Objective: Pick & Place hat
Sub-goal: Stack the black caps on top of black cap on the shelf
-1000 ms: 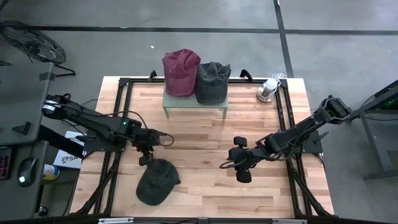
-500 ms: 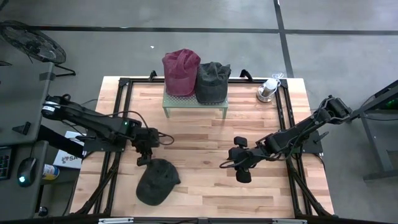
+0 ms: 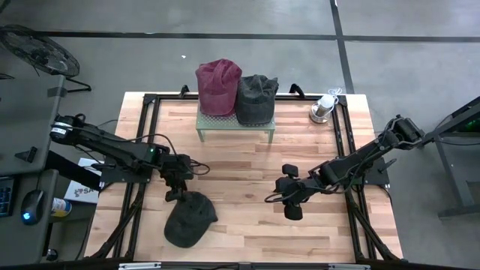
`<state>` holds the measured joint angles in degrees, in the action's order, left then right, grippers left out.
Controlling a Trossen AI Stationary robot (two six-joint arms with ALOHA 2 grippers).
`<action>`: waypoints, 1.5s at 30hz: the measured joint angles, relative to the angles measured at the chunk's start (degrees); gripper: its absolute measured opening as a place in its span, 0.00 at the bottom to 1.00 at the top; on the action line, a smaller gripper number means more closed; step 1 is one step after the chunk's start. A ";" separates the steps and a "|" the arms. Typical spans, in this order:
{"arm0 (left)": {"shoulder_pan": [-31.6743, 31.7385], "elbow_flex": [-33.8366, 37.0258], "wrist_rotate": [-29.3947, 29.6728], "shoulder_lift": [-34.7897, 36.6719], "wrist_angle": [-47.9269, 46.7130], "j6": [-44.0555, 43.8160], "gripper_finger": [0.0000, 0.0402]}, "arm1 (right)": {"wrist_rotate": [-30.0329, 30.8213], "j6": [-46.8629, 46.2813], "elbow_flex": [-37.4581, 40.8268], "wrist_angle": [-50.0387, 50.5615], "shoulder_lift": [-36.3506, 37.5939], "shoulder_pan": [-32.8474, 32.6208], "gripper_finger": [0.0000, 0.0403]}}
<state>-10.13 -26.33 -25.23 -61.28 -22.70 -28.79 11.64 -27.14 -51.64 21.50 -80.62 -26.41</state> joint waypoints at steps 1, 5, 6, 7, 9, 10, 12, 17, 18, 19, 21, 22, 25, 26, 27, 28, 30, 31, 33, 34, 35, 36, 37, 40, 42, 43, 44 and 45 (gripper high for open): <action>0.00 0.00 -0.11 0.00 0.02 -0.14 0.70 | 0.00 -0.01 -0.02 0.00 0.00 0.00 0.32; 0.00 0.00 -0.97 0.00 0.41 -1.47 0.70 | -0.01 -0.04 -0.02 0.00 0.00 0.00 0.32; 0.00 0.00 -0.96 0.00 0.42 -1.47 0.70 | 0.00 -0.04 -0.02 0.00 0.00 0.00 0.32; -0.02 0.00 -0.95 -0.05 0.42 -1.47 0.70 | -0.01 -0.05 -0.02 0.00 0.00 0.00 0.32; -0.33 0.00 -0.52 -0.37 0.46 -1.52 0.70 | 0.00 -0.42 -0.02 0.00 0.00 0.00 0.32; -0.87 0.00 0.37 -0.49 0.45 -1.69 0.70 | 0.00 -0.87 -0.02 0.00 0.00 0.00 0.32; -2.17 -0.02 0.65 -0.72 0.51 -1.82 0.70 | 0.00 -1.17 -0.02 0.00 0.00 -0.06 0.32; -5.78 -0.02 5.41 -1.29 0.79 -4.07 0.69 | 0.59 -1.59 -0.02 0.00 -0.02 -1.09 0.32; -6.60 -0.02 6.70 -1.29 0.76 -4.39 0.69 | 0.59 -2.02 -0.02 0.00 -0.02 -1.31 0.32; -7.25 -0.02 7.93 -1.29 0.73 -4.58 0.67 | 0.64 -2.49 -0.02 0.02 -0.02 -1.49 0.32; -8.40 -0.02 9.36 -1.29 1.11 -4.90 0.63 | 0.96 -2.81 -0.02 0.02 -0.02 -1.99 0.32; -8.91 -0.02 9.72 -1.29 1.46 -4.94 0.60 | 1.37 -2.87 -0.02 0.02 -0.02 -2.23 0.32; -10.20 -0.04 11.23 -1.29 2.61 -5.56 0.49 | 2.47 -2.89 -0.02 0.02 -0.02 -2.92 0.32; -10.57 -0.04 11.83 -1.29 2.52 -5.57 0.45 | 2.71 -2.89 -0.02 0.04 -0.02 -3.01 0.32; -10.86 -0.03 12.21 -1.29 2.43 -5.56 0.41 | 2.88 -2.89 -0.02 0.04 -0.02 -3.06 0.32; -11.16 -0.04 12.30 -1.29 2.47 -5.58 0.36 | 2.89 -2.89 -0.02 0.04 -0.02 -3.06 0.32; -11.67 -0.04 12.30 -1.29 2.69 -5.50 0.27 | 3.03 -2.89 -0.02 0.04 -0.02 -3.02 0.32; -11.75 -0.04 12.32 -1.29 2.89 -5.23 0.22 | 3.17 -2.89 -0.02 0.04 -0.02 -3.02 0.32; -11.78 -0.04 12.17 -1.29 3.46 -4.53 0.11 | 3.30 -2.89 -0.02 0.04 -0.02 -3.00 0.32; -11.78 -0.04 12.07 -1.29 3.76 -4.42 0.06 | 3.28 -2.89 -0.02 0.04 -0.02 -3.02 0.32; -11.78 -0.04 12.08 -1.29 4.17 -4.40 0.03 | 3.28 -2.89 -0.02 0.04 -0.02 -3.02 0.32; -11.78 -0.04 12.08 -1.29 4.88 -4.40 0.03 | 3.26 -2.90 -0.02 0.04 -0.02 -3.02 0.32; -11.78 -0.04 12.08 -1.29 5.99 -4.32 0.03 | 3.28 -2.95 -0.03 0.04 -0.02 -3.02 0.32; -11.78 -0.07 12.13 -1.29 9.24 -3.94 0.01 | 3.30 -3.79 -0.02 0.04 -0.02 -3.02 0.32; -11.78 -0.41 12.46 -1.19 10.79 -2.92 0.01 | 3.71 -4.48 -0.02 0.04 -0.02 -3.02 0.32; -11.79 -0.92 12.72 -1.16 11.11 -2.48 0.01 | 4.06 -5.05 -0.02 0.04 -0.02 -3.02 0.32; -12.02 -1.54 13.36 -1.16 11.19 -2.05 0.01 | 4.32 -5.77 -0.02 0.04 -0.02 -3.02 0.32; -12.29 -2.20 14.36 -1.16 11.16 -1.41 0.01 | 4.49 -6.55 -0.02 0.04 -0.02 -3.02 0.32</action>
<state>-22.42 -28.53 -10.87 -62.43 -11.54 -30.20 16.13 -33.69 -51.66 21.54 -80.64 -29.43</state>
